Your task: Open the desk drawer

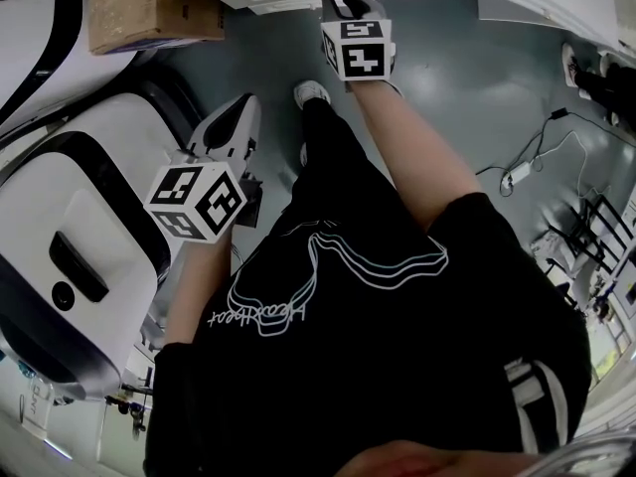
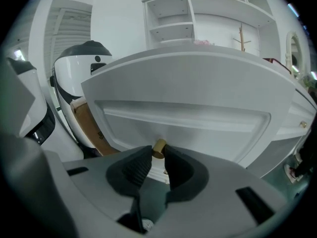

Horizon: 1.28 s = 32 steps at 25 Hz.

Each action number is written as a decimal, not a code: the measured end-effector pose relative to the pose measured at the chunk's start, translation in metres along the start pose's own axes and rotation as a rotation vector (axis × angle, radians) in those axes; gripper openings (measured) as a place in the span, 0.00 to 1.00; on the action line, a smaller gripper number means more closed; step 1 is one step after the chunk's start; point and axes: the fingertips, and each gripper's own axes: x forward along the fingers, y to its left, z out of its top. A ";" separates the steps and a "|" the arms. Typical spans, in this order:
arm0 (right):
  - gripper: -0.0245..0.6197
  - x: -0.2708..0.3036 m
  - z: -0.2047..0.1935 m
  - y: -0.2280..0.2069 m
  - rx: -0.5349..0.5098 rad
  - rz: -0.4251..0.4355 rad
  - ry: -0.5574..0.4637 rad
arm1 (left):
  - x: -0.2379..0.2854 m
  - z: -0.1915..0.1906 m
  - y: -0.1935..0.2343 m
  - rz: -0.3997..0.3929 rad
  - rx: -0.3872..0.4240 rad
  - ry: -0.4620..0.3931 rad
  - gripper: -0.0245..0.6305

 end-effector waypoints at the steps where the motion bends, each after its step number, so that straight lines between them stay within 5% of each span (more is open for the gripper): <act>1: 0.17 -0.002 -0.002 0.001 -0.002 0.001 -0.001 | -0.001 -0.002 -0.001 -0.001 -0.002 -0.002 0.04; 32: 0.17 -0.058 -0.056 0.024 -0.024 -0.011 0.018 | -0.046 -0.064 -0.022 -0.005 -0.014 -0.016 0.04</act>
